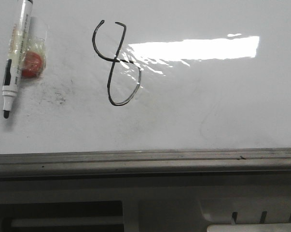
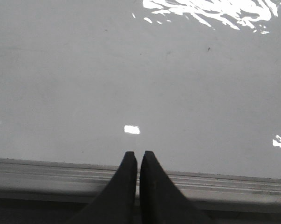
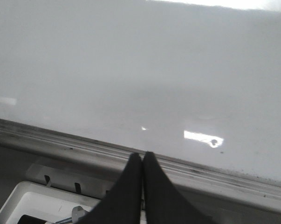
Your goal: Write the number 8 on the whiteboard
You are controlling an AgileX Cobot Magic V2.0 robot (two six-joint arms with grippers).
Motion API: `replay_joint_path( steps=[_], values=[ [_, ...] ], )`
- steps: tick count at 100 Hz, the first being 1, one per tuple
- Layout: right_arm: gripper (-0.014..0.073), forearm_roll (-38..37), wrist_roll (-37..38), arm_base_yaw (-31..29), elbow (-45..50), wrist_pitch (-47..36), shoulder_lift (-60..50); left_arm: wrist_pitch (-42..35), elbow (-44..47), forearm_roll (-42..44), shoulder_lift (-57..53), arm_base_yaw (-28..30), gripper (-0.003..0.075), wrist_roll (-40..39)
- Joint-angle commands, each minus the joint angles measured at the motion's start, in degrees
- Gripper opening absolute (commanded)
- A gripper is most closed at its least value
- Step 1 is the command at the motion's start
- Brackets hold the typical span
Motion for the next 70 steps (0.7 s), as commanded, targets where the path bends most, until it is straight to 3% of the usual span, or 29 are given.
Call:
replay_joint_path(
  steps=[1, 39, 70],
  values=[
    [-0.0063, -1.73, -0.58, -0.44, 0.72, -1.55, -1.11, -2.12, 1.82, -0.06, -1.81, 0.27, -0.0020, -0.36],
    [-0.0063, -3.03, -0.58, -1.48, 0.72, -1.50, -1.11, -2.12, 1.82, -0.06, -1.81, 0.27, -0.0020, -0.36],
    [-0.0063, -3.03, -0.58, -13.14, 0.72, -1.50, -1.11, -2.12, 1.82, -0.06, -1.81, 0.27, -0.0020, -0.36]
  ],
)
